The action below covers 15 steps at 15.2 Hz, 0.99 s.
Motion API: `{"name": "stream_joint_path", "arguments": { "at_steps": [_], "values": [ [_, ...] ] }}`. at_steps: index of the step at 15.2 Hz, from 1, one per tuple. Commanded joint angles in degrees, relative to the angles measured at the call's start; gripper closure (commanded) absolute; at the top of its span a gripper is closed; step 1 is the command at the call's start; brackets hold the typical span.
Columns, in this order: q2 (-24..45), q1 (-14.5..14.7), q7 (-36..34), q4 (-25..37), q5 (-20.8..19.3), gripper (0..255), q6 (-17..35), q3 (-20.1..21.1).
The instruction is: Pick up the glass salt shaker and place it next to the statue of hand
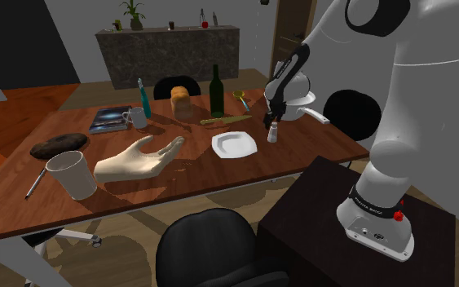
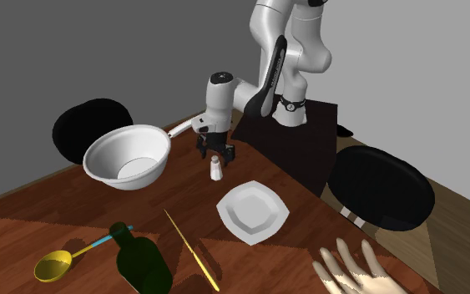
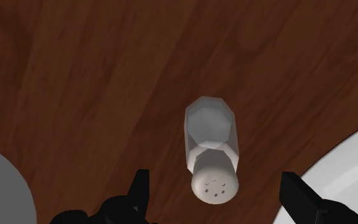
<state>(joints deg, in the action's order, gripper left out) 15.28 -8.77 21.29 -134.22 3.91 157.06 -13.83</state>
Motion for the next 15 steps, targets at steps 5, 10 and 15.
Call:
{"name": "stream_joint_path", "arguments": {
  "at_steps": [5, 10, 15],
  "values": [
    [0.53, -0.12, 0.18, 0.04, 0.27, 0, 0.51, 0.16],
    [0.53, -0.12, 0.17, 0.04, 0.26, 255, 0.5, 0.16],
    [0.53, -0.12, 0.17, 0.06, 0.27, 255, 0.49, 0.16]
  ]
}}
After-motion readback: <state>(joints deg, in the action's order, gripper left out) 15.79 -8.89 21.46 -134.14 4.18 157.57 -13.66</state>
